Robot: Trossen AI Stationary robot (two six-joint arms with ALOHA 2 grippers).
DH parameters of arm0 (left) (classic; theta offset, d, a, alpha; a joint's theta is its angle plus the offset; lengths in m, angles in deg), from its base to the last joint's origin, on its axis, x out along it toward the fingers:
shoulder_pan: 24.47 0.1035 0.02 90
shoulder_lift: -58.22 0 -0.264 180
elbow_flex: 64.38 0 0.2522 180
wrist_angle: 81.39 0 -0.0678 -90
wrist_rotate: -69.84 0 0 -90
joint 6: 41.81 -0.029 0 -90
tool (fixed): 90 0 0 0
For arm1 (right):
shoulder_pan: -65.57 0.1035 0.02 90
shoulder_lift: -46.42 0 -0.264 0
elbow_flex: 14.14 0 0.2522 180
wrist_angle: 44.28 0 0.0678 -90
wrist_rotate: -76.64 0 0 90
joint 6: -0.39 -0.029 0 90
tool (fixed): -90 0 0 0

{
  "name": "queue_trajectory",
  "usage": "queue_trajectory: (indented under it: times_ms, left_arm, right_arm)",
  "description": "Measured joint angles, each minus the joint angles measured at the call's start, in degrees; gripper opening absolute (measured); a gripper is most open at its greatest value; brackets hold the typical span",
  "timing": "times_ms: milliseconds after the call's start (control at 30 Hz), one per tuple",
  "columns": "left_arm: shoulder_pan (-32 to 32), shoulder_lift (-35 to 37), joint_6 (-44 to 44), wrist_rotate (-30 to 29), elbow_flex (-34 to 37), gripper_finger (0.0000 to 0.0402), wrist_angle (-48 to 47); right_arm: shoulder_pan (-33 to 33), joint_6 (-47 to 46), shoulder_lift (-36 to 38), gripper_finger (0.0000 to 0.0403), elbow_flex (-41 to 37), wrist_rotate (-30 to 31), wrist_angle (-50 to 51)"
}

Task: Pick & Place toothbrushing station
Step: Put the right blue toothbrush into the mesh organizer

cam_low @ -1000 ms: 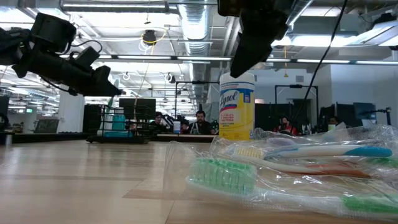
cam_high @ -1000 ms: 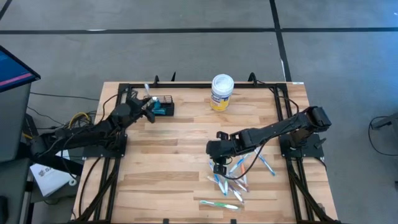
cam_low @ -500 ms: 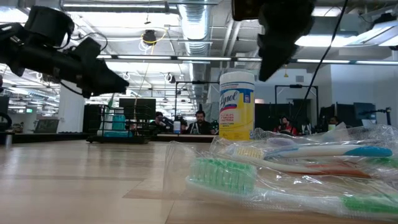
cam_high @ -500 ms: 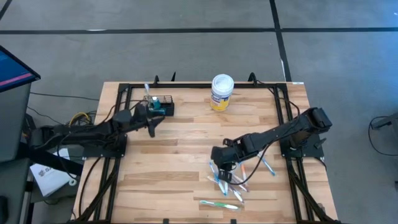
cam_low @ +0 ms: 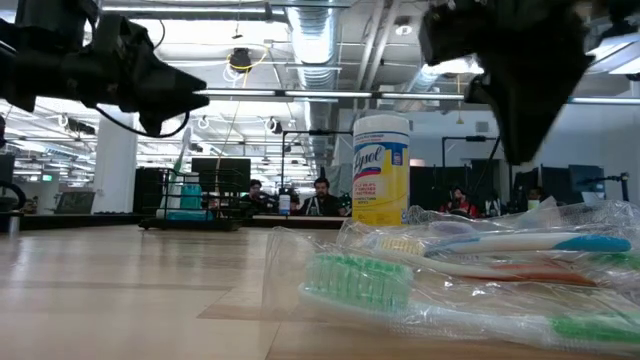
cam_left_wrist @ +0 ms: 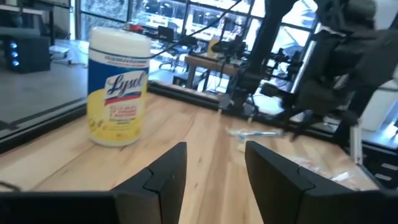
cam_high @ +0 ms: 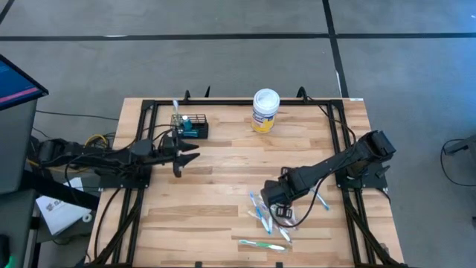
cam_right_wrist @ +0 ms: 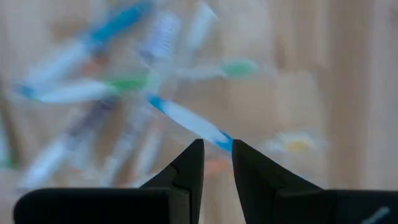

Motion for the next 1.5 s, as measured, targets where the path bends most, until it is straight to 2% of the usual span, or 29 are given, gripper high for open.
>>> queue_trajectory:
  times_ms: [167, 300, 567, 667, 867, 1033, 1300, 1500]
  left_arm:
    - [-0.7, -0.02, 0.22, 0.0, 0.0, 0.0158, 0.97]
    - [-0.69, -0.02, 1.47, 0.0, 0.0, 0.0158, 1.12]
    - [-0.69, -0.02, 1.47, 0.0, 0.0, 0.0158, 1.32]
    - [-0.67, -0.02, 1.48, 0.0, 0.0, 0.0158, 1.49]
    - [-0.67, -0.02, 1.47, 0.0, 0.0, 0.0158, 1.67]
    - [-0.67, -0.02, 1.47, 0.0, 0.0, 0.0158, 1.86]
    - [-0.65, -0.02, 1.47, 0.0, 0.0, 0.0158, 2.28]
    - [-0.67, -0.02, 1.49, 0.0, 0.0, 0.0158, 2.24]
  right_arm:
    - [-0.16, -5.45, 0.15, 0.0074, -2.78, 6.58, 5.27]
    - [-1.31, -13.36, 0.57, 0.0074, -7.98, 5.67, 6.03]
    - [-2.15, -22.37, 2.59, 0.0074, -17.82, 5.4, 5.74]
    - [-1.54, -25.3, 6.02, 0.0074, -21.06, 5.28, 3.72]
    - [-0.35, -30.09, 16.77, 0.0074, -28.21, 4.99, -7.05]
    - [-0.04, -35.86, 23.03, 0.0074, -34.37, 3.81, -9.41]
    - [-0.08, -36.26, 24.22, 0.0074, -36.3, 3.83, -10.48]
    - [-0.1, -36.02, 22.09, 0.0074, -36.3, 3.7, -9.86]
